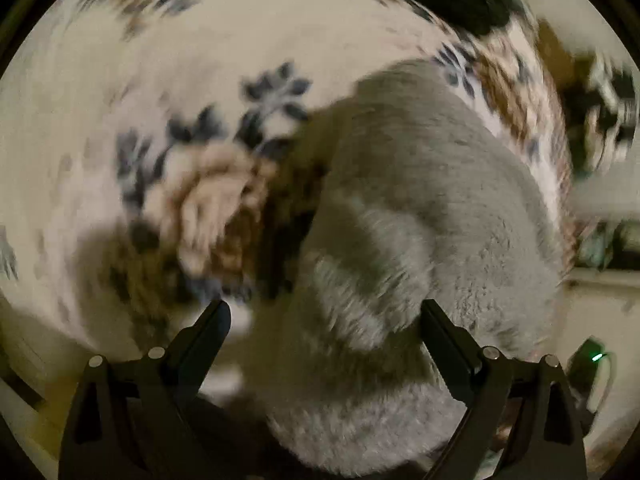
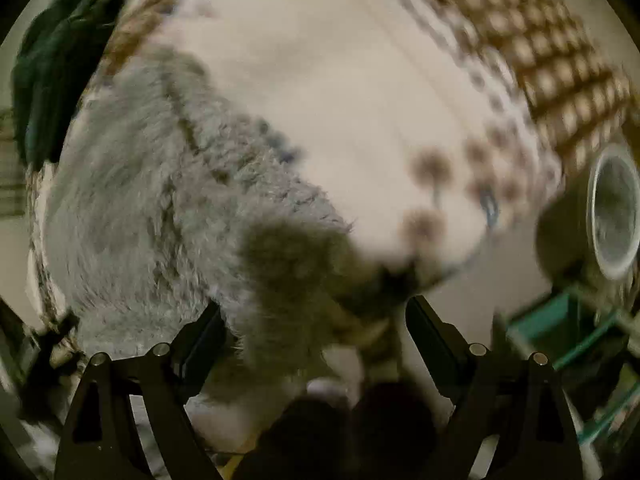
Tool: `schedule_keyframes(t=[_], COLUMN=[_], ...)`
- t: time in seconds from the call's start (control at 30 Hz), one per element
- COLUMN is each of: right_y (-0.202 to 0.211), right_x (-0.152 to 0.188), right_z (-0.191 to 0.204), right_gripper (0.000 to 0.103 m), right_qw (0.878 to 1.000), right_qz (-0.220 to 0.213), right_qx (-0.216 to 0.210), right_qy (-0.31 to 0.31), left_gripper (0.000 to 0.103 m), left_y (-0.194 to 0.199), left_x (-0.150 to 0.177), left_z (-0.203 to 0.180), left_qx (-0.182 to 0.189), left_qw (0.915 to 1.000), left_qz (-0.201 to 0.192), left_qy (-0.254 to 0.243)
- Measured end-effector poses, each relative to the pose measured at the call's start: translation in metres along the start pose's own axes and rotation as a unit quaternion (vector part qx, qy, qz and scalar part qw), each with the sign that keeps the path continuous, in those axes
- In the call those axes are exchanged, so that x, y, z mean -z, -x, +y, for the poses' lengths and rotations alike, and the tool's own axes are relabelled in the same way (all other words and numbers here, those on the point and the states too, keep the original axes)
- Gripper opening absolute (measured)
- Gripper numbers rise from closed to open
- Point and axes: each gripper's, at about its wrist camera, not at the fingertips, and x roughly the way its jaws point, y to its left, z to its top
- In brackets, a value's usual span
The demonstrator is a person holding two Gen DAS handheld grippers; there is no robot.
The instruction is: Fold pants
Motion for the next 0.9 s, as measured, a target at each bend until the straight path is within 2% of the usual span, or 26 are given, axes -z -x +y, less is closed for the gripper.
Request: schedule_keyframes(t=[0.13, 0.17, 0.23, 0.27, 0.33, 0.37, 0.4, 0.43, 0.5, 0.53, 0.57, 0.6, 0.63, 0.7, 0.73, 0.9], right_y=[0.045, 0.052, 0.057, 0.056, 0.038, 0.033, 0.017, 0.002, -0.031, -0.047, -0.064, -0.072, -0.079, -0.085, -0.085, -0.084], right_x=[-0.002, -0.003, -0.008, -0.009, -0.007, -0.005, -0.004, 0.0, 0.004, 0.003, 0.005, 0.008, 0.012, 0.009, 0.01, -0.001], right_z=[0.045, 0.066, 0.119, 0.15, 0.221, 0.241, 0.272, 0.295, 0.33, 0.342, 0.354, 0.36, 0.366, 0.376, 0.379, 0.378], right_gripper=[0.09, 0.09, 0.09, 0.09, 0.09, 0.09, 0.09, 0.09, 0.09, 0.089, 0.086, 0.069, 0.047, 0.029, 0.024, 0.021], right_qw=[0.995, 0.991, 0.976, 0.964, 0.922, 0.91, 0.887, 0.867, 0.835, 0.825, 0.81, 0.798, 0.784, 0.783, 0.784, 0.807], right_qz=[-0.028, -0.024, -0.006, -0.001, 0.029, 0.035, 0.043, 0.056, 0.092, 0.11, 0.116, 0.116, 0.117, 0.111, 0.1, 0.078], right_qx=[0.009, 0.003, 0.006, 0.012, 0.034, 0.043, 0.058, 0.071, 0.098, 0.109, 0.129, 0.138, 0.151, 0.159, 0.165, 0.169], right_qy=[0.097, 0.13, 0.216, 0.267, 0.383, 0.412, 0.456, 0.49, 0.534, 0.544, 0.56, 0.575, 0.59, 0.591, 0.59, 0.561], left_gripper=[0.095, 0.095, 0.095, 0.095, 0.093, 0.08, 0.07, 0.052, 0.048, 0.041, 0.038, 0.036, 0.033, 0.032, 0.031, 0.03], left_y=[0.021, 0.018, 0.005, -0.002, -0.007, -0.008, -0.008, -0.009, -0.01, -0.009, -0.01, -0.01, -0.009, -0.005, -0.005, -0.009], left_x=[0.029, 0.036, 0.044, 0.047, 0.053, 0.055, 0.056, 0.058, 0.06, 0.061, 0.063, 0.064, 0.064, 0.069, 0.071, 0.084], left_z=[0.004, 0.004, 0.004, 0.003, 0.001, 0.002, 0.002, 0.003, 0.004, 0.004, 0.004, 0.005, 0.007, 0.015, 0.018, 0.027], left_qx=[0.01, 0.021, 0.034, 0.045, 0.058, 0.075, 0.084, 0.093, 0.105, 0.109, 0.111, 0.115, 0.119, 0.123, 0.127, 0.13], left_qw=[0.9996, 0.9995, 0.9994, 0.999, 0.9982, 0.9969, 0.9959, 0.9951, 0.9933, 0.9925, 0.992, 0.9912, 0.9906, 0.9897, 0.9892, 0.9899], left_qz=[-0.026, -0.021, -0.004, -0.004, -0.013, -0.023, -0.03, -0.034, -0.045, -0.052, -0.056, -0.062, -0.065, -0.071, -0.071, -0.056], left_qy=[0.005, 0.005, 0.002, -0.001, -0.007, -0.008, -0.009, -0.011, -0.013, -0.016, -0.019, -0.021, -0.021, -0.019, -0.017, -0.007])
